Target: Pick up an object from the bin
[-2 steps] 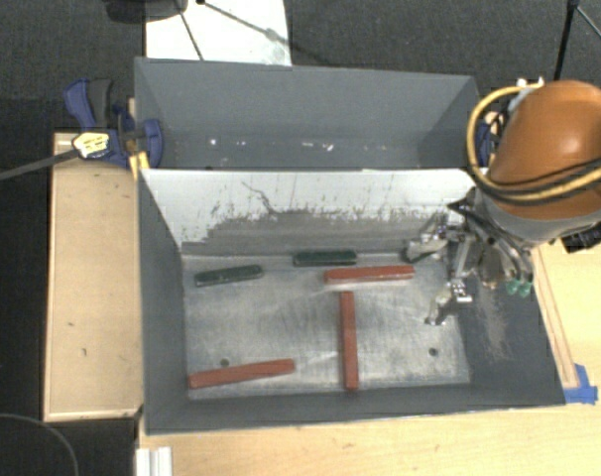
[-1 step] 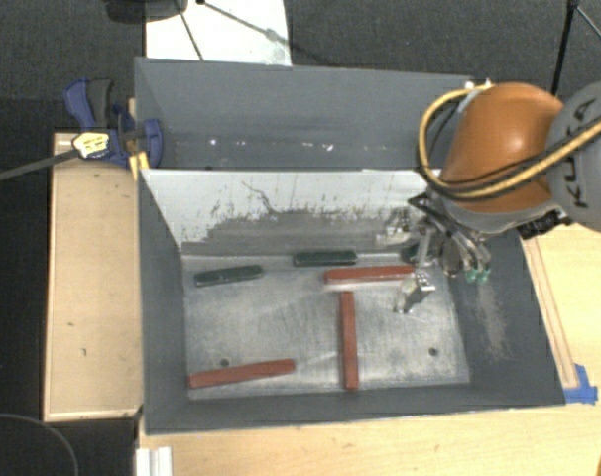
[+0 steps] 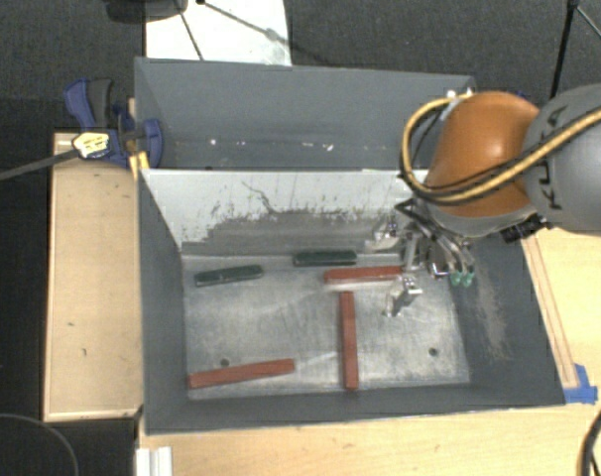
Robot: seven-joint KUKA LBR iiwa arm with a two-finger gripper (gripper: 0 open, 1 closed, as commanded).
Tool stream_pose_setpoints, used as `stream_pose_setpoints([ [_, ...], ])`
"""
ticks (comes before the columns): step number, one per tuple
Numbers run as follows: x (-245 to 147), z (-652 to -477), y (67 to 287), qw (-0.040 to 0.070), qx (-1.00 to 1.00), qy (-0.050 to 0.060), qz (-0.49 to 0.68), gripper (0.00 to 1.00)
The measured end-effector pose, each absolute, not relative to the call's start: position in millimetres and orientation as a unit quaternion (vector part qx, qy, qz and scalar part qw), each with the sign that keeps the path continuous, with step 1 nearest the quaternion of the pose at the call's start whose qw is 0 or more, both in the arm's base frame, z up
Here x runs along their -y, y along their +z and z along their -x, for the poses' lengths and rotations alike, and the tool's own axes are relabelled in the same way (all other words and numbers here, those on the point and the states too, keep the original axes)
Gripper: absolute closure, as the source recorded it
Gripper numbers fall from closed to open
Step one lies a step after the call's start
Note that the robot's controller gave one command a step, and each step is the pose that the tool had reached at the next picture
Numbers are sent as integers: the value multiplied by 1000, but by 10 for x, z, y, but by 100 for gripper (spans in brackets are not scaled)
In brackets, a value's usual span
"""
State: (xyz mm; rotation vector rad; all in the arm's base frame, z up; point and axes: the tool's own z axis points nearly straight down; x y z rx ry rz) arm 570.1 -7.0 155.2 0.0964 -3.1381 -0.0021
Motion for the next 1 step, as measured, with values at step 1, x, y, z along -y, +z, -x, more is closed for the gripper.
stream_pose_setpoints([
  [1,178,-5850,801,-15,1000,0,24,100],
])
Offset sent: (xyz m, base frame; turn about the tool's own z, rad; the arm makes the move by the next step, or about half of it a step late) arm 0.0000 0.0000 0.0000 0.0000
